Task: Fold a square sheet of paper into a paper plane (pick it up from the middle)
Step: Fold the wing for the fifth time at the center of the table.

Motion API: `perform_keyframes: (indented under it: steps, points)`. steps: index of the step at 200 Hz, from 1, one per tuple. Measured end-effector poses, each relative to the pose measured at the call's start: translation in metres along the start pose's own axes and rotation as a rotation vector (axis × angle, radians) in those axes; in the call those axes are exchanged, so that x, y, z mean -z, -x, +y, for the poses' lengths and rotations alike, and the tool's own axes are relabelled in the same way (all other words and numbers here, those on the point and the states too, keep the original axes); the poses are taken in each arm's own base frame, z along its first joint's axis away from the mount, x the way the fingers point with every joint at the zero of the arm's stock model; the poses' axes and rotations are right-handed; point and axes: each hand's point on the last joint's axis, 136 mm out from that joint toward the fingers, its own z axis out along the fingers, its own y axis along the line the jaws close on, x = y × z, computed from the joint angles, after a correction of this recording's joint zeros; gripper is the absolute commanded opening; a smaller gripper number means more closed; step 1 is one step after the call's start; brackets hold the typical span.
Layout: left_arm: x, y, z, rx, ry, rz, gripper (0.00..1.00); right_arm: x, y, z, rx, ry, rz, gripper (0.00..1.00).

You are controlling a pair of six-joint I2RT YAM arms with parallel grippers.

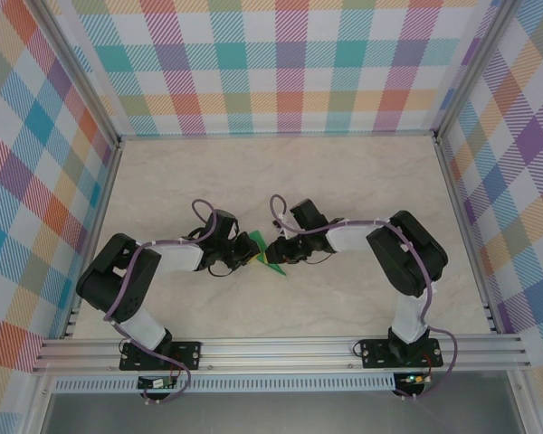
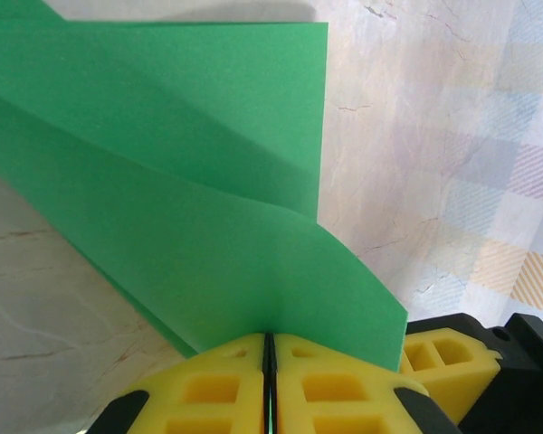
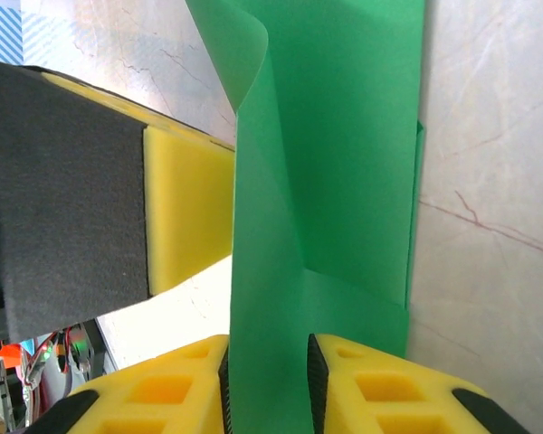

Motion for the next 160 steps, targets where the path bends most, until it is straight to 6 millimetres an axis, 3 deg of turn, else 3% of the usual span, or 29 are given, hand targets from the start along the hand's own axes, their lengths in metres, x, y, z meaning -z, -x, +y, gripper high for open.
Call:
perform_keyframes:
  steps: [46,101,160]
  points:
    - [0.0,0.0,0.0,0.0,0.0,0.0,0.09,0.0,-0.007,-0.005,-0.018,-0.019,0.025,0.24]
    - [0.0,0.0,0.0,0.0,0.0,0.0,0.09,-0.002,-0.011,-0.009,-0.028,-0.03,0.04,0.13]
    - [0.006,-0.002,-0.003,-0.008,-0.017,-0.006,0.12,-0.007,-0.015,-0.014,-0.062,-0.006,0.069,0.12]
